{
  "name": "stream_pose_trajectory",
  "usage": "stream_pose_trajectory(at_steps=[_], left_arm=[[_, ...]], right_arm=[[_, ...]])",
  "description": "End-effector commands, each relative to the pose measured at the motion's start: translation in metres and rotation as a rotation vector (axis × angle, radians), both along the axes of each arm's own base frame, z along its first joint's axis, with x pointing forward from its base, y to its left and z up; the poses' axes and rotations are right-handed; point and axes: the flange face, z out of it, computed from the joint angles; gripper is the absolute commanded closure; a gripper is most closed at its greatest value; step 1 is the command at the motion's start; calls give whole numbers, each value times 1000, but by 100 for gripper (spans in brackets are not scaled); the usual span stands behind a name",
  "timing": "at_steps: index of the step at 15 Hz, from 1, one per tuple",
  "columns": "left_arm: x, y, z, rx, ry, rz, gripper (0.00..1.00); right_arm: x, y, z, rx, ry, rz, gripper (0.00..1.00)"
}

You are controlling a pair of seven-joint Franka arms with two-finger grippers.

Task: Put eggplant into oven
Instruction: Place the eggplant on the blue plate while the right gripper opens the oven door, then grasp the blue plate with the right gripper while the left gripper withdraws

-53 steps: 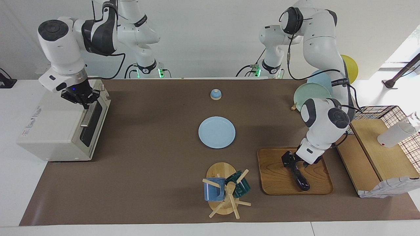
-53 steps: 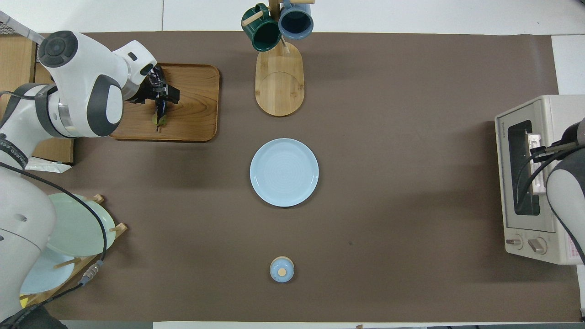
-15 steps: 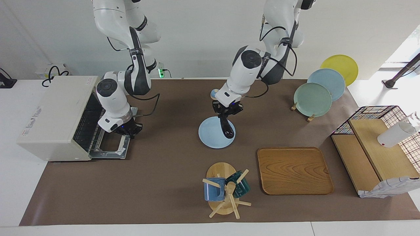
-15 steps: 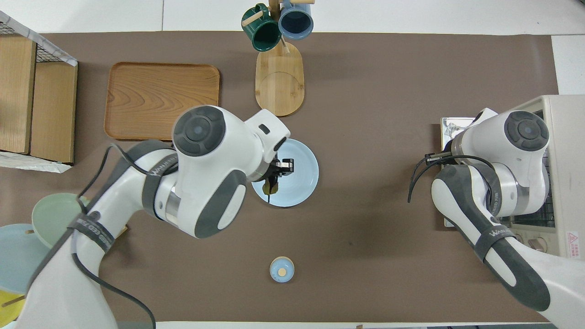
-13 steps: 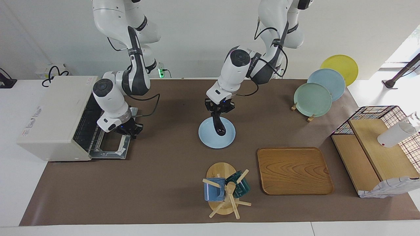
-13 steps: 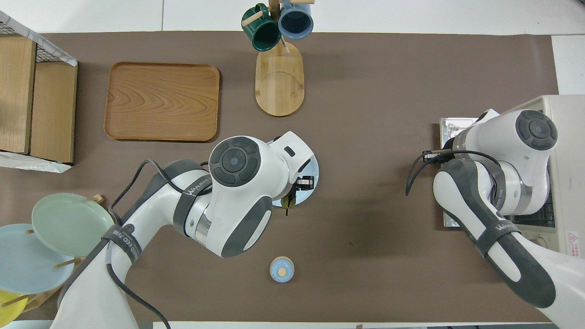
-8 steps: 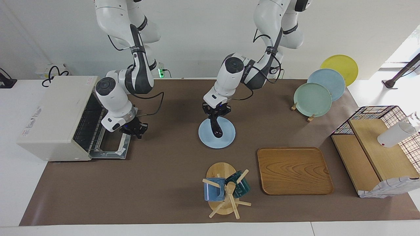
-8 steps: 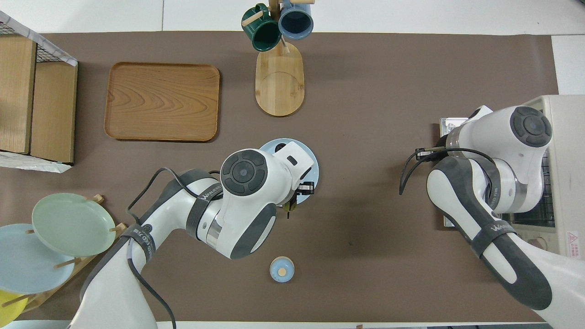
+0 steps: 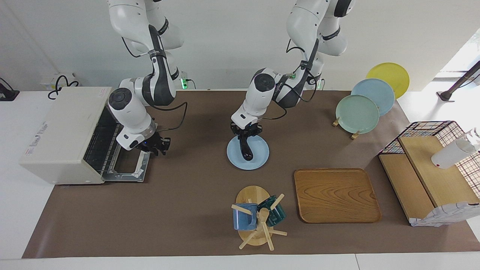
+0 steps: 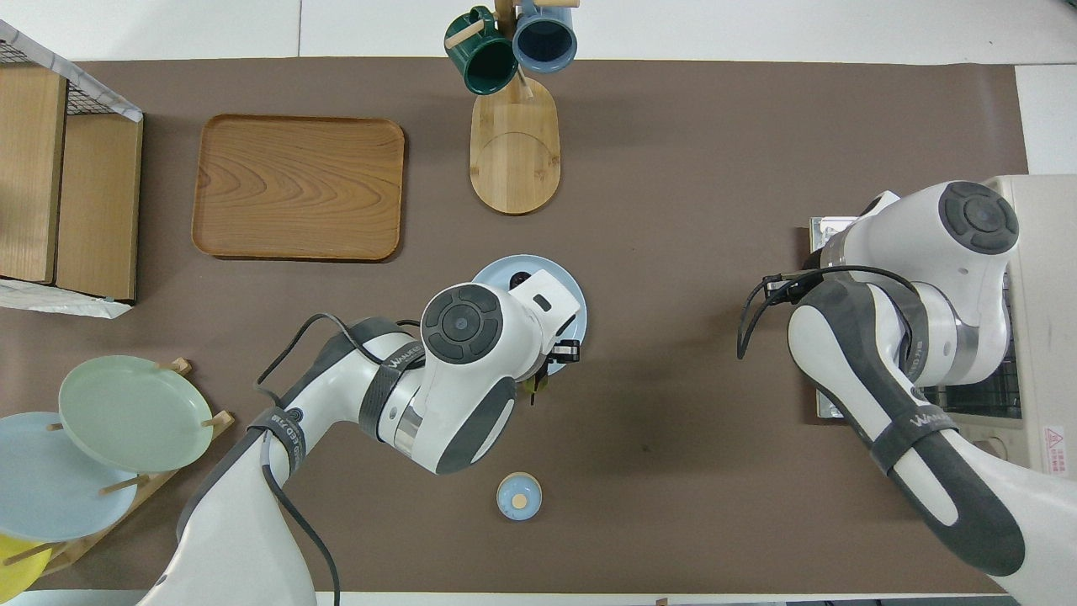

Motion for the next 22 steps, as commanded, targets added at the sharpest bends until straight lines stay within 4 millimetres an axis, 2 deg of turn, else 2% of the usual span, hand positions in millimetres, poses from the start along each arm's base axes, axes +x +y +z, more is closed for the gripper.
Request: stream_pose_trajectory(at_steps=[1,2,3,5,6,7,8,9,10,11,12,13,16,18,19,20,21,22], left_arm=[[3,5,1,-10,-4,3,46],[5,7,3,-9,-4,7,5],[6,10,8,-6,0,8,0],[31,31,28,7,18,30,0],[46,44,51,9,29,28,0],[64,65,72,13,45,28,0],[83,89,96,11,44,29,0],[102,117,118,21,41,26,0],[122,152,143,52,24,24,0],[133,175,156,74,10,23,0],[140,196,168,85,-5,25,0],[142,215,181,101,-31,41,0],[134,245,209,175,-64,31,0],[120,264,223,188,-42,0,0],[111,272,226,190,-41,-9,0],[102,277,227,194,-37,-8,0],[94,279,228,196,-34,-8,0],[88,280,227,202,-17,-11,0]], right_arm=[[12,-4,47,-14,52,13,55],[16,-7,62,-12,68,9,49],[16,-9,72,-11,83,7,46],[13,-11,83,-28,86,14,46],[13,-12,81,-42,74,25,46],[14,-16,82,-42,71,30,46],[14,-8,84,-40,69,46,46],[15,12,86,-41,55,77,45],[14,46,89,-42,34,113,42],[14,81,95,-49,6,95,33],[11,120,102,-52,-23,62,12],[9,159,105,-51,-45,50,0],[19,251,96,-73,-45,21,0],[20,327,68,-132,-40,5,0],[20,353,59,-133,-61,-4,0],[16,371,54,-119,-84,-4,0],[6,393,52,-79,-124,20,0],[-2,400,40,-76,-125,31,0]])
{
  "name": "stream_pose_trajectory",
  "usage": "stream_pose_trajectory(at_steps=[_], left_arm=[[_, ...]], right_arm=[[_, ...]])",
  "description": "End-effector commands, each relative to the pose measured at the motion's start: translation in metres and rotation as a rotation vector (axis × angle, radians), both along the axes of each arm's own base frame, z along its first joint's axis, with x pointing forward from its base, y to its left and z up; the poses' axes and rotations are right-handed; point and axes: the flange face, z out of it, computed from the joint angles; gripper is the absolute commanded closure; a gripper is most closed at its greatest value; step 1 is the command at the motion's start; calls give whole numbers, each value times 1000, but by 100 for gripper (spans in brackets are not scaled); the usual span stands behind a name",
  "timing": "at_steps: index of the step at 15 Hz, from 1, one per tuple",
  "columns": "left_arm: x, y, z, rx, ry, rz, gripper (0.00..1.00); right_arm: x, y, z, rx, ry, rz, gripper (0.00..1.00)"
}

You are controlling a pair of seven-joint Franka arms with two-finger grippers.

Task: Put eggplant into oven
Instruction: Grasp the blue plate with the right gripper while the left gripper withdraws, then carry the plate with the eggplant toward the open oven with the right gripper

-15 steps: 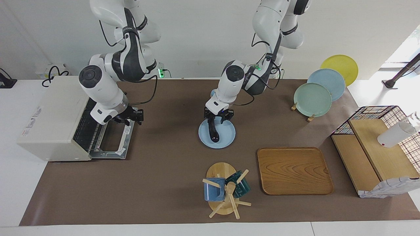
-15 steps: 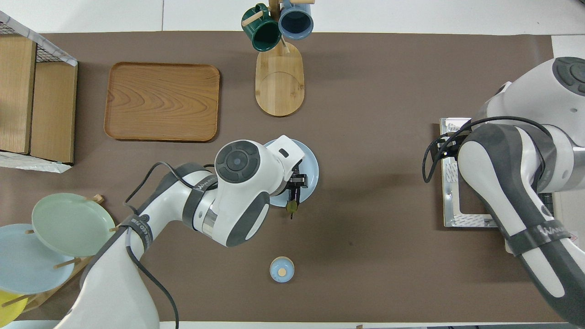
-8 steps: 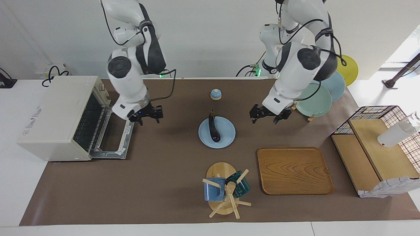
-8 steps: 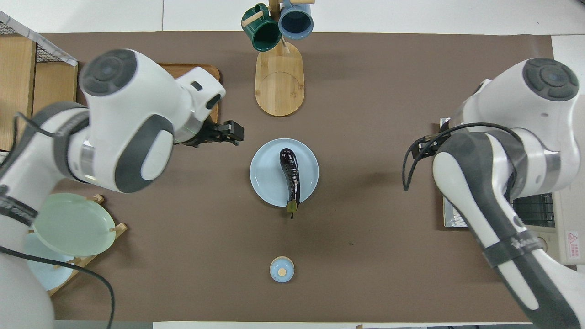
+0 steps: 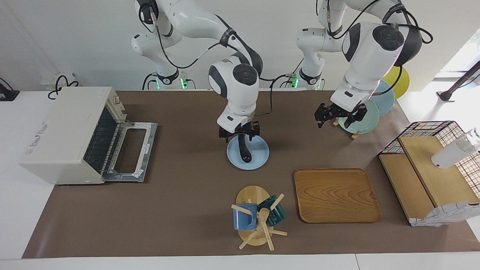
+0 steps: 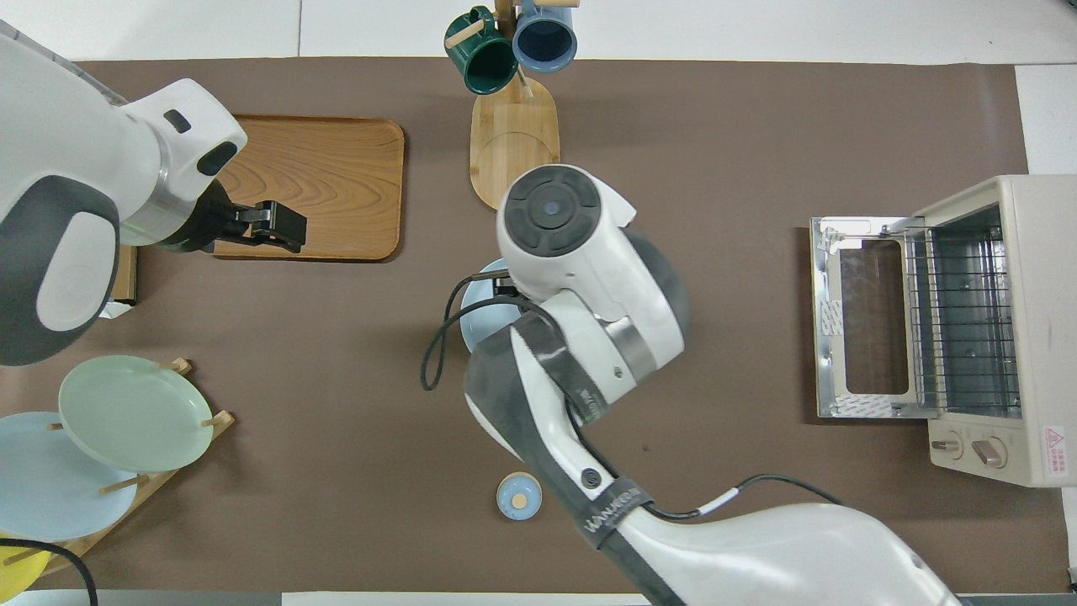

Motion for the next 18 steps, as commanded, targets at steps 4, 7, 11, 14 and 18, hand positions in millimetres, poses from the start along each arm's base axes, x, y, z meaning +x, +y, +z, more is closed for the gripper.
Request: stream_pose_trajectory(at_steps=[4,7,11,14,18], left_arm=[[-30,10,9,25,27,-7,0],[-26,17,31,27,42,4,0],[-23,28,34,12,88,23,0],[-25,35,26,10,101,2,0],[-21,31,28,-31,89,7,0]], right_arm=[[-33,54,-19,26,-34,3,0],[-52,81,-44,37,-65,33,0],[-60,75,-77,18,-71,65,21],[-61,73,-80,13,-67,65,41],[-69,70,-94,37,-87,72,81]])
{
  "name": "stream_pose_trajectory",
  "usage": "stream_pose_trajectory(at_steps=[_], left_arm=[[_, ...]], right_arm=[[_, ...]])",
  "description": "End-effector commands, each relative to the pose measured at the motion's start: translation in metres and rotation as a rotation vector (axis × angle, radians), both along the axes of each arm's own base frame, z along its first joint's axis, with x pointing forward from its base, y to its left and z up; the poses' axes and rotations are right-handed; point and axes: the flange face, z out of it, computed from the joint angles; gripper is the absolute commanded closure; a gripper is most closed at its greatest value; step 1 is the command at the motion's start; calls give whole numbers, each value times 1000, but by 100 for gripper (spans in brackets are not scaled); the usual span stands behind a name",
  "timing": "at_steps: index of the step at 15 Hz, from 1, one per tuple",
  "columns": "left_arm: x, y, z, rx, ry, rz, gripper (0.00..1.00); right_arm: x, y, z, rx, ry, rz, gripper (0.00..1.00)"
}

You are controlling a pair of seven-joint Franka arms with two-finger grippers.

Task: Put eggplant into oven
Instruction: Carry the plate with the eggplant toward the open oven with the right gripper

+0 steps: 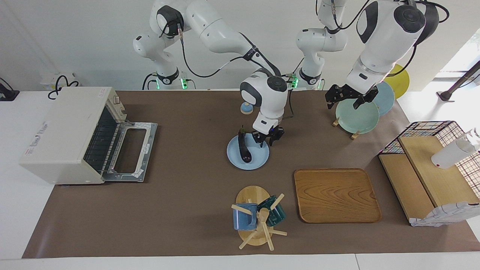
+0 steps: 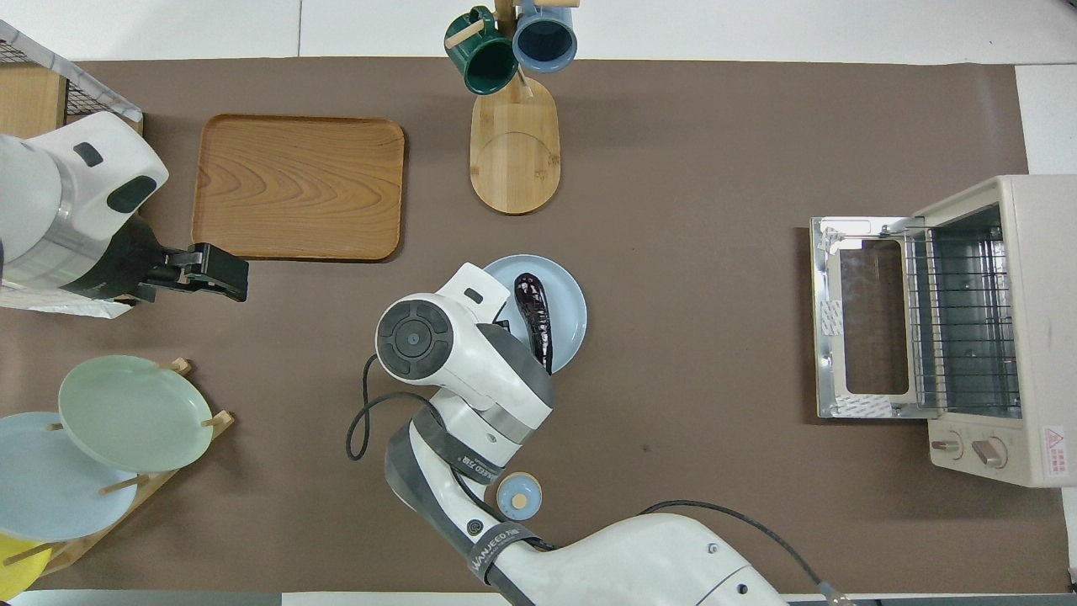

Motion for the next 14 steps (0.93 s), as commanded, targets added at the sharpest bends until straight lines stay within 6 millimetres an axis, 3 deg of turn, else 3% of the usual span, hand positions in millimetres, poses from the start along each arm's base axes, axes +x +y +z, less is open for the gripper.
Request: stream_pose_trajectory(at_steps=[1,2,4,6,8,9,12,14], left_arm=[[3,4,3,-19,-7,-5,0],[3,4,4,-16,-8,-7,0],[4,4,7,-16,-11,-8,0],[3,4,7,-17,-10,-7,0],[2,4,6,-15,-4,-8,0],[1,4,7,-14,-4,-8,0],[-7,6,14,-12,-1,-9,0],[-10,11,13,-10,5,0,0]], right_arm=[[-11,-12,-14,24,-32,8,92],[-12,-13,-16,21,-31,13,100],[-4,-16,-4,-36,-33,82,100],[14,-19,32,-150,-35,137,100],[26,-34,60,-228,-10,137,100],[28,-50,72,-259,14,109,100],[56,-160,112,-297,97,-27,100],[41,-217,116,-305,149,-47,100]])
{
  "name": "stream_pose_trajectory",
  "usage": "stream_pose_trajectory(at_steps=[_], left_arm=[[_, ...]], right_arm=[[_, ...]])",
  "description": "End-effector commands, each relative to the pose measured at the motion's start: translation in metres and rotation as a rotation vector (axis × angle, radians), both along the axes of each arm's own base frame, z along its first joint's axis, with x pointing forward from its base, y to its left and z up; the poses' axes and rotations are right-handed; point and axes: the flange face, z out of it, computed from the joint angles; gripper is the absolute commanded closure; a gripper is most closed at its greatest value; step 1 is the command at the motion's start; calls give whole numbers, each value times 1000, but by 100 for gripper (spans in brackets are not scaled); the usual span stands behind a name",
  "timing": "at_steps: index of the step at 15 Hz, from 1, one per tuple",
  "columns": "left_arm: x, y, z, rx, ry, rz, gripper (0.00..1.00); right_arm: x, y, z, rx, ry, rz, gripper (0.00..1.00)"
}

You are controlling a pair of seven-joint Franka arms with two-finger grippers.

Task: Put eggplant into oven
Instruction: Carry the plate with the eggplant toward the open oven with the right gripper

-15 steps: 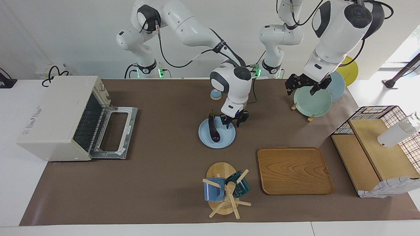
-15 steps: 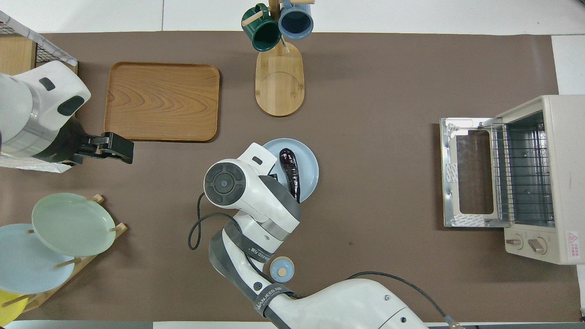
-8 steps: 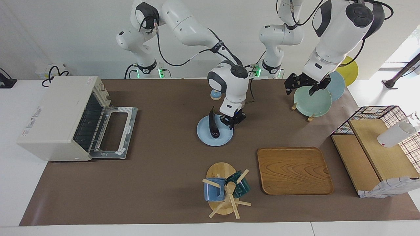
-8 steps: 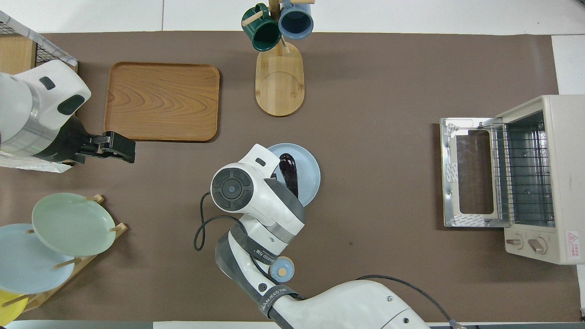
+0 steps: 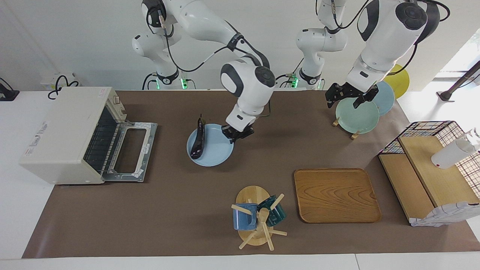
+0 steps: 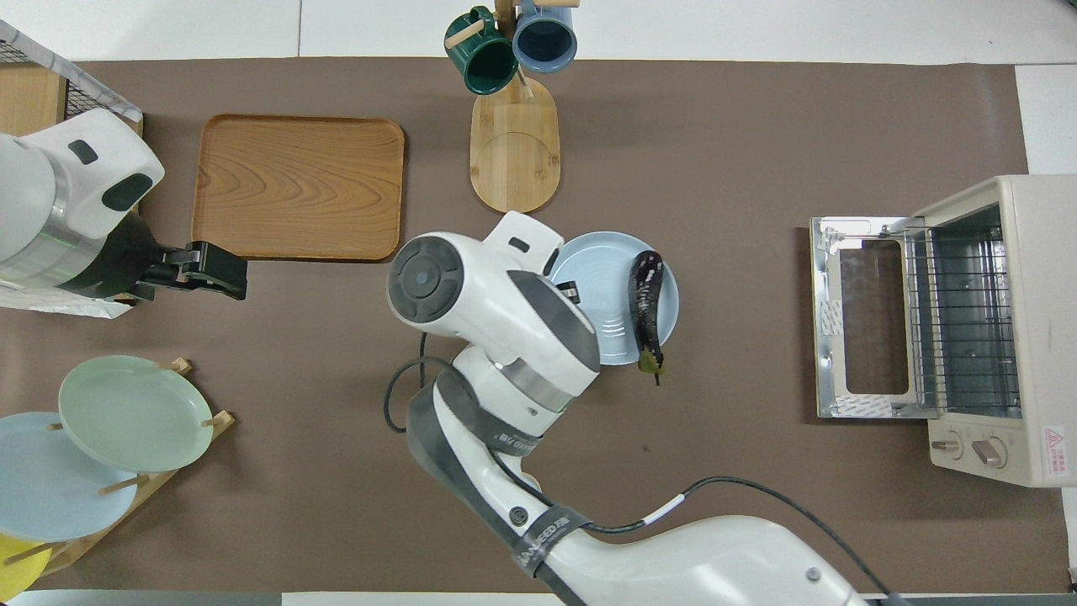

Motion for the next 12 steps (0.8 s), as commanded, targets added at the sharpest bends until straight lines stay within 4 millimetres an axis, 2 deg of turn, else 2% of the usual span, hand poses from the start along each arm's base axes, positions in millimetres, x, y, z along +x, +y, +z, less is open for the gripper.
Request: stream_pose_trajectory(at_steps=[1,2,4,8,12], left_arm=[[-11,9,5,-6,14,-4,0],[-12,9,4,-6,15,-6,0],[-12,9,5,-7,6,-4,0],[-10,7,5,-9,1,-5,0],[-8,7,6,-9,-2,-3,0]], right_arm=[[-35,-85,2,-16,62,-31,100],[-39,-112,1,-28,77,-40,100],[-34,-171,5,-29,93,-57,100],[-34,-266,-2,26,99,-15,100],[-29,-330,-4,13,133,36,100]])
